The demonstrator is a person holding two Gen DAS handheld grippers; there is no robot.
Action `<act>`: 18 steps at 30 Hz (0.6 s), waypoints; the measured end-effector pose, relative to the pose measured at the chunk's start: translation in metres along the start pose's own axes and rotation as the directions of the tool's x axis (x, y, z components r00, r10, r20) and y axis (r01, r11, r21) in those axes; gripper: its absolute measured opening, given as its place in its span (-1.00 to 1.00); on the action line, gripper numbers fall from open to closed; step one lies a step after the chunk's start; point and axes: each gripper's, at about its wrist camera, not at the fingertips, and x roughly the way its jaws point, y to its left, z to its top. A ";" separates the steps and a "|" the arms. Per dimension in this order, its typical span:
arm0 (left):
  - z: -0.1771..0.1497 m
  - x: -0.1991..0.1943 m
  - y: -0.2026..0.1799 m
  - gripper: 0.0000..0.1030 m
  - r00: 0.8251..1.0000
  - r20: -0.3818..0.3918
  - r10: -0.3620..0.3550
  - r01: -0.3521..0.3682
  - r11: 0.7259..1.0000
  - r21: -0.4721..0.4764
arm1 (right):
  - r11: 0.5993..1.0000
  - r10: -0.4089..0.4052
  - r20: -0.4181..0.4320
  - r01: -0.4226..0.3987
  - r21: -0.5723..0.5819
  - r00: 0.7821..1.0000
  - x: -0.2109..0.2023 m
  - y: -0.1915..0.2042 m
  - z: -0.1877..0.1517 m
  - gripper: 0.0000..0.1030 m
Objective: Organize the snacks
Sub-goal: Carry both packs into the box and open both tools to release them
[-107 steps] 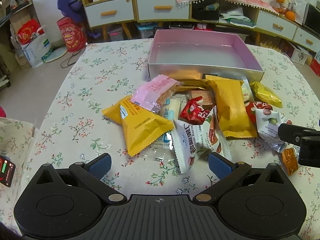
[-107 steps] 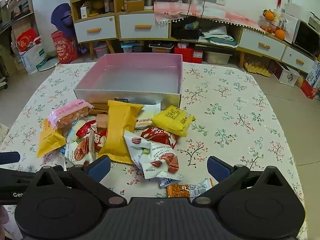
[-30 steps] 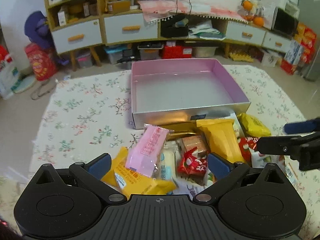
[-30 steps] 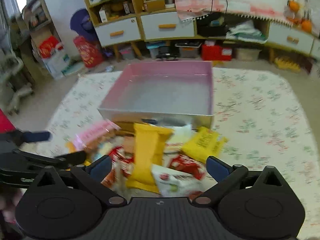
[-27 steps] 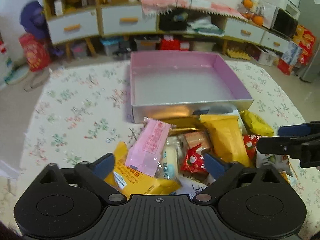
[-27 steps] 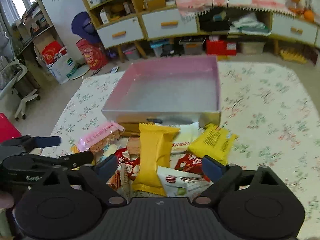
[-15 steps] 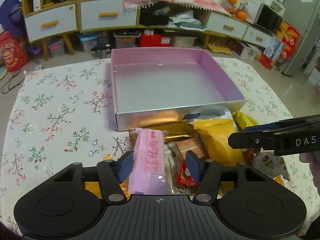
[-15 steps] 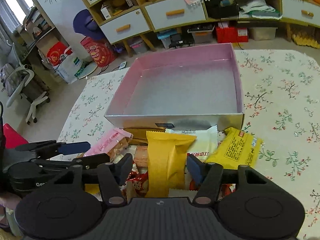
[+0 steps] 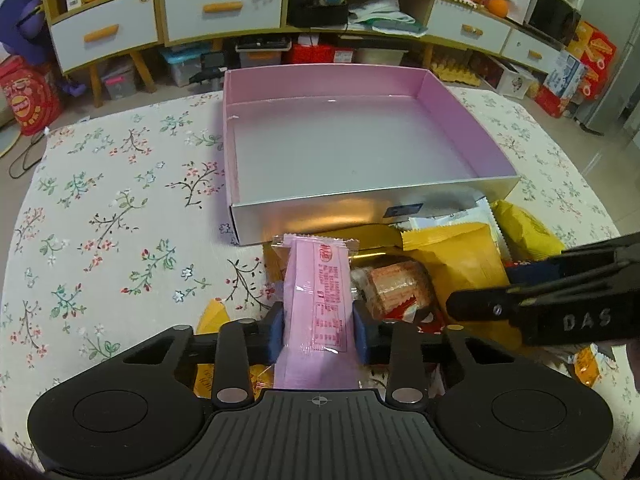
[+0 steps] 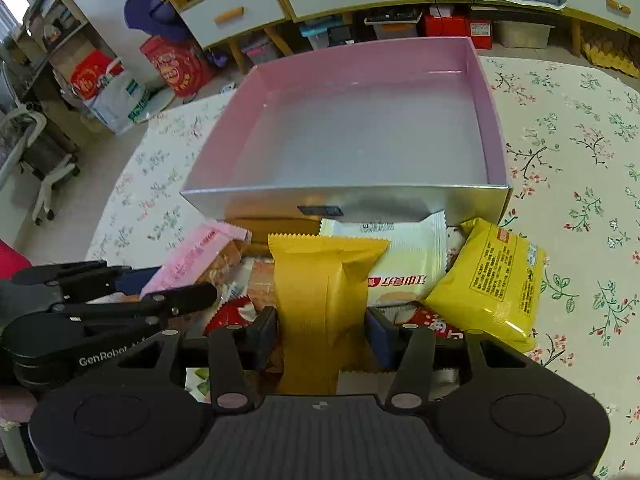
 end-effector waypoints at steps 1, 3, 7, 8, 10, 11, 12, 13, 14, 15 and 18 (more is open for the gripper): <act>0.000 0.000 0.000 -0.41 1.000 0.001 0.003 -0.003 1.000 -0.001 | 1.000 -0.011 -0.005 0.011 -0.007 1.000 0.001 0.001 -0.001 -0.73; 0.000 -0.001 -0.001 -0.41 1.000 0.010 0.008 -0.008 1.000 0.002 | 1.000 -0.019 -0.004 0.019 -0.012 1.000 0.002 0.002 -0.001 -0.78; 0.000 -0.005 0.000 -0.42 1.000 0.020 0.007 -0.007 1.000 -0.006 | 1.000 -0.025 0.013 0.026 -0.014 1.000 -0.005 0.002 -0.001 -0.84; 0.000 -0.007 0.001 -0.42 1.000 0.022 0.006 -0.006 1.000 -0.008 | 1.000 -0.023 0.018 0.024 -0.010 1.000 -0.007 0.001 -0.001 -0.84; 0.000 -0.010 0.000 -0.42 1.000 0.031 0.002 -0.002 1.000 -0.011 | 1.000 -0.014 0.029 0.014 -0.004 0.999 -0.010 0.000 0.000 -0.85; 0.000 -0.013 0.001 -0.42 0.999 0.035 -0.001 0.001 1.000 -0.013 | 1.000 -0.009 0.036 0.009 -0.002 0.999 -0.013 0.000 0.001 -0.86; 0.000 -0.015 0.001 -0.42 0.999 0.039 -0.004 0.005 1.000 -0.015 | 1.000 -0.006 0.042 0.006 0.000 0.999 -0.015 0.000 0.002 -0.86; 0.000 -0.019 0.001 -0.43 0.999 0.045 -0.011 0.011 1.000 -0.017 | 1.000 -0.001 0.050 0.001 0.002 0.999 -0.018 0.000 0.002 -0.86; 0.001 -0.022 0.001 -0.43 0.998 0.052 -0.017 0.018 1.000 -0.020 | 1.000 0.003 0.058 -0.003 0.003 0.998 -0.020 0.000 0.003 -0.86; 0.001 -0.026 0.001 -0.43 0.998 0.060 -0.022 0.023 0.999 -0.022 | 1.000 0.006 0.066 -0.007 0.003 0.998 -0.023 -0.001 0.003 -0.87; 0.004 -0.038 0.000 -0.43 0.995 0.090 -0.033 0.035 0.999 -0.027 | 1.000 0.014 0.092 -0.016 0.011 0.996 -0.032 -0.001 0.007 -0.87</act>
